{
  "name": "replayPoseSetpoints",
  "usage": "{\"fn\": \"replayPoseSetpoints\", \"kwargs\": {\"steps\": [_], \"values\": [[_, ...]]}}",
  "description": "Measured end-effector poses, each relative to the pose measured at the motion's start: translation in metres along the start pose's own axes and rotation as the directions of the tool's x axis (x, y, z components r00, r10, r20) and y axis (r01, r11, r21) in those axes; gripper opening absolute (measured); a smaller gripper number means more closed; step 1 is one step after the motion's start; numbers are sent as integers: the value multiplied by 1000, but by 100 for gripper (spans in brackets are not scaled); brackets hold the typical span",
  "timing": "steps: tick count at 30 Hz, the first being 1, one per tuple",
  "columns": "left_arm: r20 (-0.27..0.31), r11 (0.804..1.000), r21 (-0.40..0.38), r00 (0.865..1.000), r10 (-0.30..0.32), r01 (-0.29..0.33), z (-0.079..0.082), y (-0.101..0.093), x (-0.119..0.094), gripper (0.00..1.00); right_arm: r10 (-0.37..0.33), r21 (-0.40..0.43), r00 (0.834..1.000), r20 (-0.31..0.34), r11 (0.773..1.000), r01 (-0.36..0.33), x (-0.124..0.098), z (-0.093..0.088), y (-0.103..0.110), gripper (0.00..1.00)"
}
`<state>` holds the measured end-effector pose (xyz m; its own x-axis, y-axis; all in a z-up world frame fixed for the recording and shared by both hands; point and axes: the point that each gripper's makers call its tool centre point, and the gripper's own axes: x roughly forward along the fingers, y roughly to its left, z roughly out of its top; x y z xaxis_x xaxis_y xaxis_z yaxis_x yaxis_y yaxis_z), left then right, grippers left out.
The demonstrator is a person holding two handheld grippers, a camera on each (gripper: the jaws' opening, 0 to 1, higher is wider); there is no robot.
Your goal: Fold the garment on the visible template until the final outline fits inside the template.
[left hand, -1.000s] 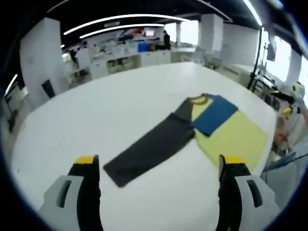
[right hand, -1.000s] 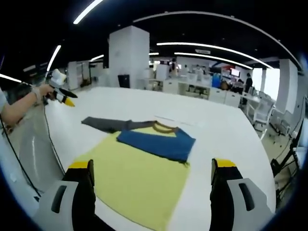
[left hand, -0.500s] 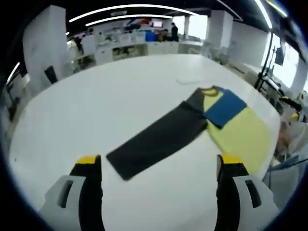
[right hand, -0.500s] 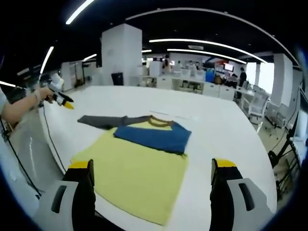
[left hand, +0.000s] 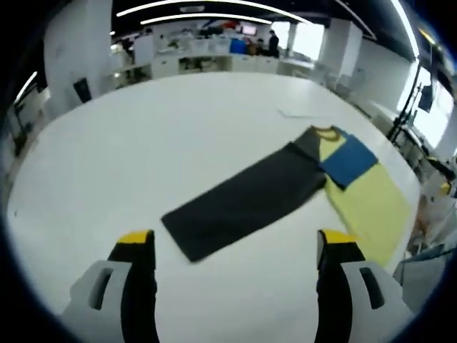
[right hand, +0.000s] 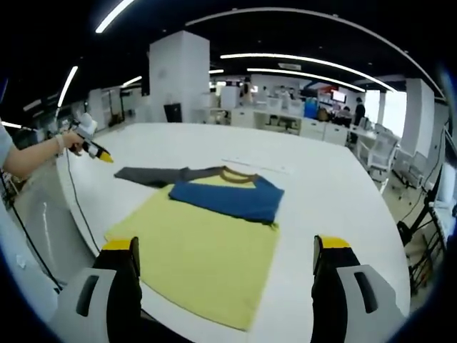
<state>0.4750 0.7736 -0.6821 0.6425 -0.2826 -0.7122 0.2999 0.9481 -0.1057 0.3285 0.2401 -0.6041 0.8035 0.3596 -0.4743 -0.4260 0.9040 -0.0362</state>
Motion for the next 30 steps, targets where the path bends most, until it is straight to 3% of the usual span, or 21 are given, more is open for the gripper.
{"fn": "replayPoseSetpoints", "kwargs": {"steps": [16, 22, 26, 30], "values": [[-44, 989, -135, 997, 57, -62, -23, 28, 30, 60, -15, 26, 1000, -18, 1000, 15, 2, -4, -2, 100], [-25, 979, -189, 997, 74, -77, -23, 40, 32, 52, -10, 19, 1000, -29, 1000, 11, 5, -4, -1, 100], [-36, 973, -171, 988, 149, -153, -27, 56, 34, 42, -24, 24, 1000, -14, 999, 24, 6, 1, -7, 100], [-34, 969, -196, 989, 144, -148, -28, 59, 39, 36, -34, 25, 999, -20, 999, 34, 7, 0, -11, 100]]}}
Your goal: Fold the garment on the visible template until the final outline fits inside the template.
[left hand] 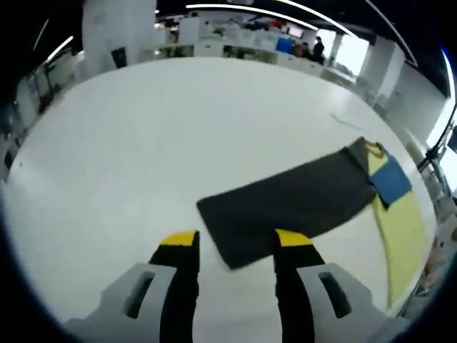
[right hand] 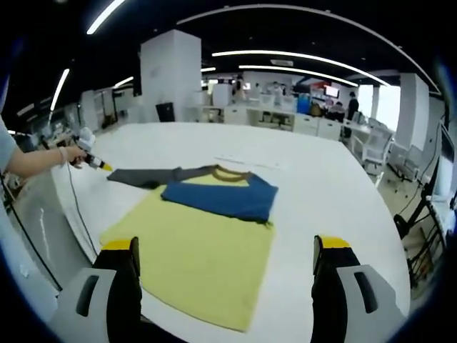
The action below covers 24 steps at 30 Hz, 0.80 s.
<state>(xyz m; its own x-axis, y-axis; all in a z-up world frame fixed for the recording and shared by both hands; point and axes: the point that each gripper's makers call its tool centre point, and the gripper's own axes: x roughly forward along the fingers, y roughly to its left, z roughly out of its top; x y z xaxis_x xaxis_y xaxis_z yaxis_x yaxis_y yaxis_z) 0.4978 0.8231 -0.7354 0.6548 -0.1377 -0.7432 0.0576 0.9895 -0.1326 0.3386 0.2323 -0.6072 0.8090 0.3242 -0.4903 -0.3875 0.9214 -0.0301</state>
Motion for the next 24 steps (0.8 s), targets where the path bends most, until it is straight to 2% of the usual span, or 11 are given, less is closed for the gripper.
{"fn": "replayPoseSetpoints", "kwargs": {"steps": [3, 8, 10, 12, 16, 22, 24], "values": [[-22, 1000, 1, 1000, -8, 8, -5, -1, 4, 31, -1, 3, 1000, -11, 1000, 1, 1, -3, -2, 100], [-33, 1000, -14, 999, 21, -22, -10, 10, 11, 30, 0, -5, 1000, -19, 1000, -1, 3, -3, -3, 100], [-26, 999, 3, 998, 54, -54, -8, 16, 11, 28, 3, -14, 1000, -26, 1000, -4, 4, -3, -3, 100], [-6, 997, -24, 998, 68, -68, -5, 21, 11, 27, 1, -27, 999, -38, 1000, -2, 5, -3, -5, 100], [-3, 997, -18, 998, 70, -70, -5, 22, 10, 25, 1, -23, 1000, -29, 1000, -2, 6, 1, -6, 100], [-22, 998, -22, 998, 60, -60, -9, 22, 15, 24, 7, -32, 999, -32, 999, -8, 10, 2, -2, 100], [-48, 996, 17, 995, 83, -82, -13, 24, 16, 23, 3, -34, 999, -33, 999, -4, 10, 3, -2, 100]]}}
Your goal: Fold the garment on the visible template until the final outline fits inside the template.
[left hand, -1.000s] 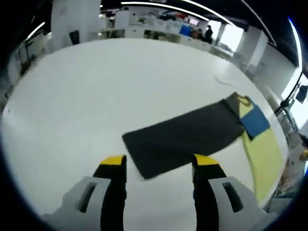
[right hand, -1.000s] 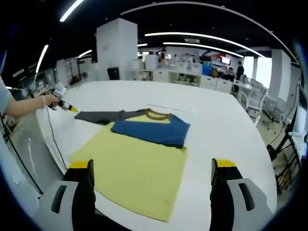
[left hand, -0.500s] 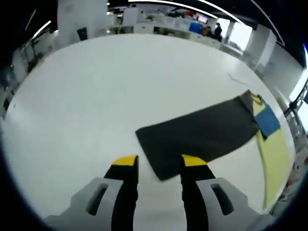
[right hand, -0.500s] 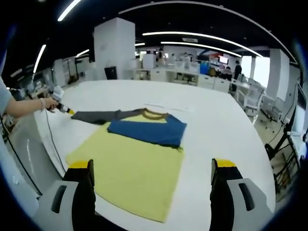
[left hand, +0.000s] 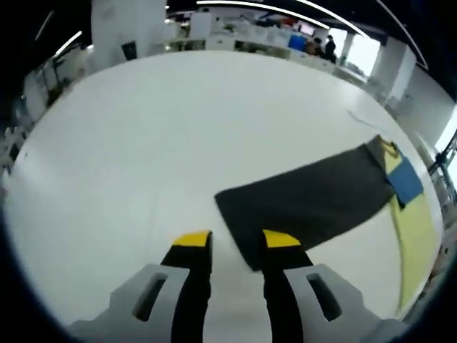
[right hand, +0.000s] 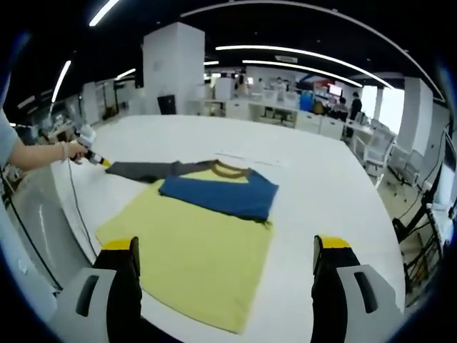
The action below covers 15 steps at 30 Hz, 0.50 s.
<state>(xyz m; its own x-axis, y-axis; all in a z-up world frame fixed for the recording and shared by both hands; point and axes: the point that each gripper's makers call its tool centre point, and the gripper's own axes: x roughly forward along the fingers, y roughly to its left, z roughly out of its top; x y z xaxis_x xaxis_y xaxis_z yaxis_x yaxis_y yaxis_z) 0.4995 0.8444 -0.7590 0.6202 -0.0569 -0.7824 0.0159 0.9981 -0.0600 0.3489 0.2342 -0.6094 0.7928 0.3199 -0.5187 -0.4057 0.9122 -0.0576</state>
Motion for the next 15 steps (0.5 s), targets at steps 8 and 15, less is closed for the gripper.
{"fn": "replayPoseSetpoints", "kwargs": {"steps": [8, 15], "values": [[-3, 1000, -8, 1000, 4, -4, -4, 0, 3, 20, -7, 3, 1000, -6, 1000, 7, -1, 0, 0, 100], [-19, 1000, 15, 1000, 7, -7, -3, 0, 4, 16, -2, 15, 1000, -15, 1000, 2, 2, -4, 3, 100]]}}
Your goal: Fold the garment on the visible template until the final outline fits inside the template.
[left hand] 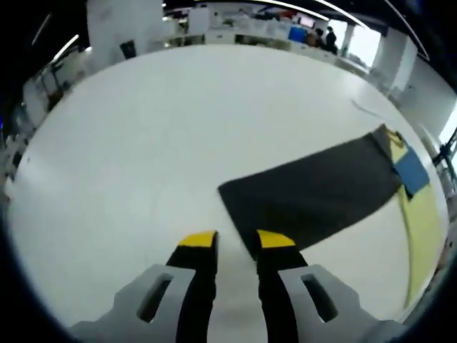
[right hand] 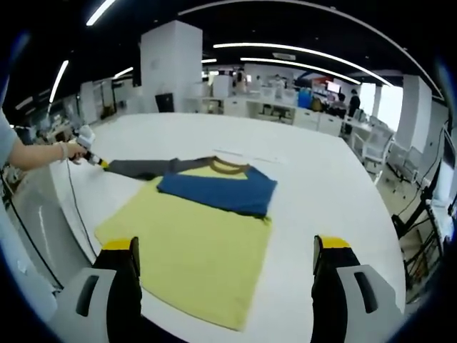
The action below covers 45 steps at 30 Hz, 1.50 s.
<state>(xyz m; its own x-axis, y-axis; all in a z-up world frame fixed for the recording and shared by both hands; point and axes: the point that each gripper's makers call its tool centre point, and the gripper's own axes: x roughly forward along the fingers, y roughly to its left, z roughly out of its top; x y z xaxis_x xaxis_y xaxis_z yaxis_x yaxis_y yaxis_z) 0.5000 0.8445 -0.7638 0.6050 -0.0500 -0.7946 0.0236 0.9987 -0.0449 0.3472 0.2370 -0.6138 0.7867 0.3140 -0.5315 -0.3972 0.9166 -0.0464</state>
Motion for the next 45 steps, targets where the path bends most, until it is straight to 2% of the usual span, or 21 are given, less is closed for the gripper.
{"fn": "replayPoseSetpoints", "kwargs": {"steps": [6, 13, 17, 26, 31, 36, 39, 45], "values": [[-25, 999, -8, 999, -44, 44, 0, -9, 2, 5, 3, 4, 1000, 6, 1000, -3, 0, 1, 1, 100], [-23, 999, -29, 999, -37, 36, 0, -7, 1, 5, -11, 24, 1000, 23, 1000, 10, -2, 1, -4, 100], [-16, 998, -37, 999, -44, 43, 0, -12, 1, 0, -5, 19, 1000, 16, 1000, 5, -2, -2, -2, 100], [6, 1000, -7, 1000, -7, 7, -1, -12, 0, 0, -4, 36, 1000, 16, 999, 3, -5, -6, -2, 100], [27, 1000, -26, 1000, 8, -7, -2, -12, -1, 0, -9, 39, 1000, 24, 999, 8, -8, -6, -5, 100], [19, 1000, 20, 1000, 16, -16, -4, -15, -7, 0, -10, 38, 1000, 26, 999, 9, -8, -5, -6, 100], [38, 1000, 6, 999, 14, -15, 0, -15, -12, 0, -1, 34, 1000, 29, 999, 0, -8, -4, -3, 100], [79, 999, 48, 997, 13, -17, 15, -21, -27, 0, 16, 32, 999, 33, 999, -17, -6, -3, 1, 100]]}}
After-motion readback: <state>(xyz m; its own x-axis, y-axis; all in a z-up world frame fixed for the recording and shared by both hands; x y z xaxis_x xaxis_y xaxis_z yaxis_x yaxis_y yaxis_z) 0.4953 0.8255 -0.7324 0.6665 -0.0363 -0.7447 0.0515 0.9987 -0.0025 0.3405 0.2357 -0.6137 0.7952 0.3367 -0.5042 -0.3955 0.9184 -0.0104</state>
